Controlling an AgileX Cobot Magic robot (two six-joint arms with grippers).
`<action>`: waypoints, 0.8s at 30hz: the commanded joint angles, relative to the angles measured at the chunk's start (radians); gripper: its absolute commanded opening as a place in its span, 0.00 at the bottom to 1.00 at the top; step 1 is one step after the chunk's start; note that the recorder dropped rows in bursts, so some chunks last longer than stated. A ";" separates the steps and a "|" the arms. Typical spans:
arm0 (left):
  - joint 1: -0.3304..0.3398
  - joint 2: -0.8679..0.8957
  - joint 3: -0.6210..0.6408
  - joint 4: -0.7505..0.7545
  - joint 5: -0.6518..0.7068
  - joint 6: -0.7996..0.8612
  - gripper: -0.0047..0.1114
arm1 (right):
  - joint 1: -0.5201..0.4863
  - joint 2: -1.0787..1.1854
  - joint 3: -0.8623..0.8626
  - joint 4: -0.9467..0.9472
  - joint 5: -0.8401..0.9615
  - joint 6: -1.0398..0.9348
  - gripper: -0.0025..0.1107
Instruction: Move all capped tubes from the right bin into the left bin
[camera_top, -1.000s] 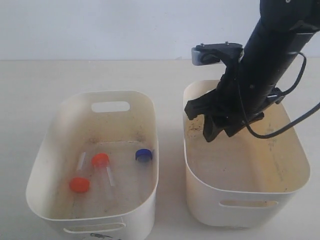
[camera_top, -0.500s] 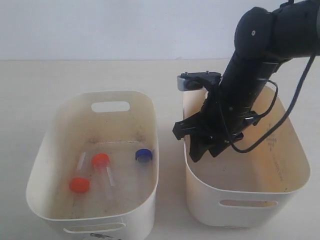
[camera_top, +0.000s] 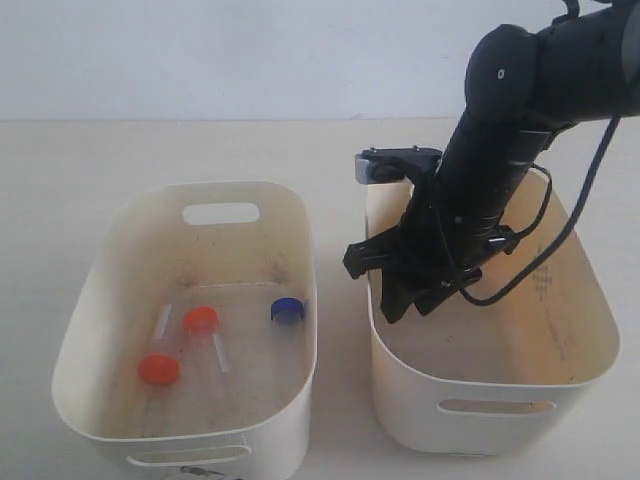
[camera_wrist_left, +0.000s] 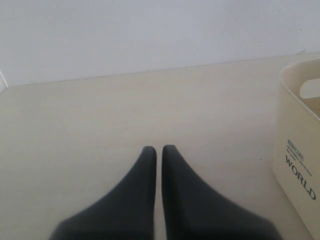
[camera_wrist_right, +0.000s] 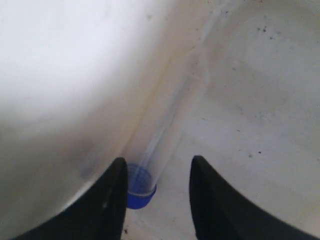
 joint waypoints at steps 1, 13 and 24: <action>0.001 -0.002 -0.004 -0.007 -0.015 -0.012 0.08 | -0.008 -0.050 0.002 -0.008 0.018 0.033 0.29; 0.001 -0.002 -0.004 -0.007 -0.015 -0.012 0.08 | -0.065 -0.065 0.214 0.163 -0.118 -0.038 0.30; 0.001 -0.002 -0.004 -0.007 -0.015 -0.012 0.08 | -0.065 -0.065 0.238 0.234 -0.237 -0.090 0.30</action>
